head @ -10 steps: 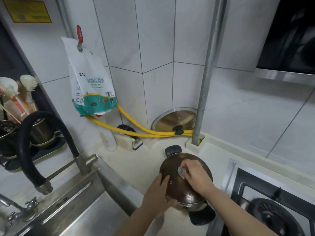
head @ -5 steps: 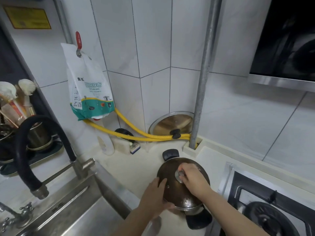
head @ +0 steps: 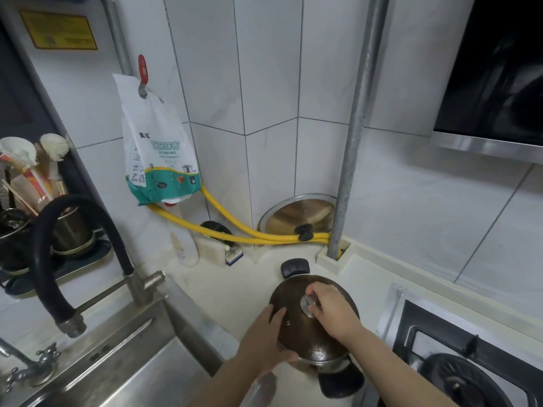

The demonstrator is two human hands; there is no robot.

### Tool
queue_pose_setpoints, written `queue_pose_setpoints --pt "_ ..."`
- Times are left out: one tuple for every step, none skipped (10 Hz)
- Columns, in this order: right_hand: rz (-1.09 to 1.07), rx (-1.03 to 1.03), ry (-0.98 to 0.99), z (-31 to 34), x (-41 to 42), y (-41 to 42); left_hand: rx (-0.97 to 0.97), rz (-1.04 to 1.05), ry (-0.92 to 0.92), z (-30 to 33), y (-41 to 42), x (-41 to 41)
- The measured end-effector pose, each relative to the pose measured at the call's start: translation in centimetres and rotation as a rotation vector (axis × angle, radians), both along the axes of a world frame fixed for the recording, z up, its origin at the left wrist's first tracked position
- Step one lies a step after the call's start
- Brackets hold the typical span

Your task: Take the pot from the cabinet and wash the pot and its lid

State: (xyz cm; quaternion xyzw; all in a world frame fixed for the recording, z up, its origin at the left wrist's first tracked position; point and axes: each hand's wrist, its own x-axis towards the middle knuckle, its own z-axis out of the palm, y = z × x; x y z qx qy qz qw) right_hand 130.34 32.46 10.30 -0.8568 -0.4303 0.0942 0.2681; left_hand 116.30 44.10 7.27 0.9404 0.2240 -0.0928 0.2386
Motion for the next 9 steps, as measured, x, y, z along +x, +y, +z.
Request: queue_pose_setpoints --pt "-0.010 -0.007 0.016 0.1 -0.2 0.3 0.042 0.009 0.038 0.0 0.0 0.2" --pt "-0.034 -0.030 -0.042 0.0 -0.4 0.6 0.079 0.000 0.111 0.5 -0.2 0.3" --pt "-0.011 -0.141 -0.152 0.8 -0.8 0.9 0.170 -0.057 0.169 1.8 -0.1 -0.4" --pt "-0.001 -0.294 -0.239 2.9 -1.6 1.1 0.282 -0.042 0.149 3.9 0.4 -0.9" --pt "-0.045 -0.300 -0.303 6.3 -3.0 1.2 0.408 -0.007 0.070 7.4 1.5 -1.5" --pt "-0.065 -0.263 -0.452 10.9 -4.6 1.4 0.566 -0.019 -0.020 12.2 2.8 -2.3" --pt "-0.092 -0.173 -0.559 16.4 -6.6 1.6 0.662 0.036 -0.166 18.0 3.5 -3.3" --pt "-0.126 -0.112 -0.680 21.9 -9.4 1.3 0.724 0.082 -0.292 23.7 3.3 -4.9" --pt "-0.199 -0.042 -0.811 26.8 -12.3 0.6 0.791 0.104 -0.426 28.9 2.8 -7.0"
